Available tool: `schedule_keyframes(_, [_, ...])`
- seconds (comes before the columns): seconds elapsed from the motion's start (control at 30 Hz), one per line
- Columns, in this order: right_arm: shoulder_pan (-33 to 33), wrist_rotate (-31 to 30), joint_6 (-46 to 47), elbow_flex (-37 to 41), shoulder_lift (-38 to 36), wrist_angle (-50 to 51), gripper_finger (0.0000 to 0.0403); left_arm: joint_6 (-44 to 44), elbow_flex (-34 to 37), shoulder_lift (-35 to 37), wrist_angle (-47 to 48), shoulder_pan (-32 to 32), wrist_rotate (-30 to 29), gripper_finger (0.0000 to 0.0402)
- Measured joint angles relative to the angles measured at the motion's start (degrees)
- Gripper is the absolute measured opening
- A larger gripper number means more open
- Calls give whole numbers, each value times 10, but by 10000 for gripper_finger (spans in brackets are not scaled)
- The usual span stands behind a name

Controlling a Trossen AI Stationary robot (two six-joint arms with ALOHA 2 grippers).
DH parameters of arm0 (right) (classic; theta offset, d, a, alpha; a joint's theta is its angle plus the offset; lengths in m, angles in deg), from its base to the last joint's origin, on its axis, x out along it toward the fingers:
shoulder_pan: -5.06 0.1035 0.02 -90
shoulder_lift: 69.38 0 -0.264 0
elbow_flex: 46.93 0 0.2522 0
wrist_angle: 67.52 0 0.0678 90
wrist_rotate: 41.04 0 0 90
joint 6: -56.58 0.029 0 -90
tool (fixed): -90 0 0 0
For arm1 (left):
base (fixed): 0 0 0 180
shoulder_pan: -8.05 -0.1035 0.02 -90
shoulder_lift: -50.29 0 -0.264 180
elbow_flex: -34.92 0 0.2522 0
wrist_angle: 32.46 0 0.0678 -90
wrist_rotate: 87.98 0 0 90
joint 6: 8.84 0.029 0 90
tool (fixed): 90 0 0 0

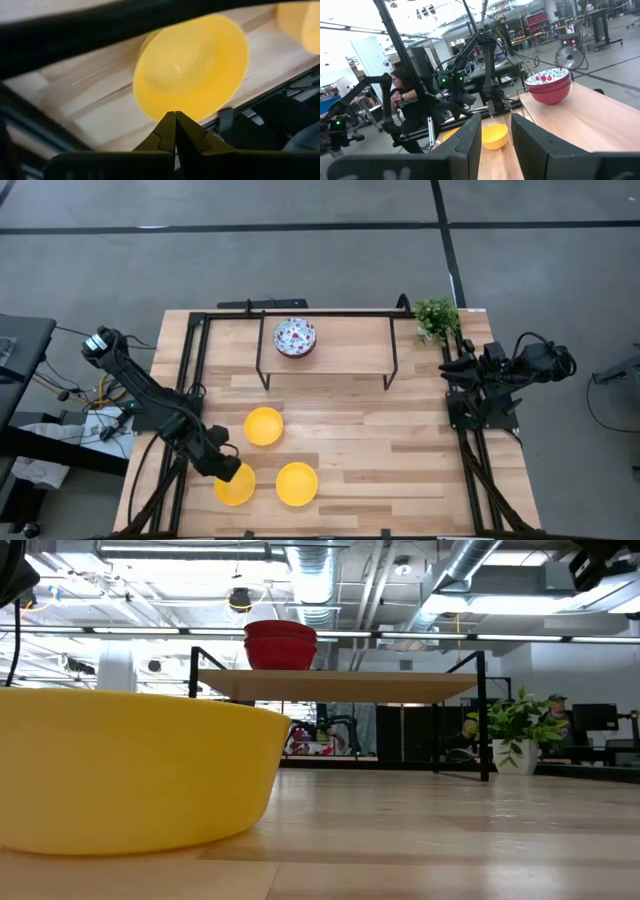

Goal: Pick & Place Mini bowls
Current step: Put the bottom left yellow bowl on the shelf

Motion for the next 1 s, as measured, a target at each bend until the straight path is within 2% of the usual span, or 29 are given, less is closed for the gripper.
schedule_keyframes(0.23, [0, 0, -2, 0, 0, 2, 97, 0, 0, 0, -10, 0, -56, 27])
schedule_keyframes(0.53, [0, 0, -3, 0, 0, 5, 97, 2, 0, -23, -7, 1, -58, 106])
schedule_keyframes(0.63, [0, 0, -3, 0, 0, 5, 97, 1, 0, -40, -8, 3, -46, 130])
schedule_keyframes(0.77, [0, 0, -3, 0, 0, 5, 97, -2, 0, -63, -7, 4, 3, 148])
schedule_keyframes(1.0, [0, 1, -3, 0, 0, 5, 97, -2, 0, -102, -11, 4, 9, 154])
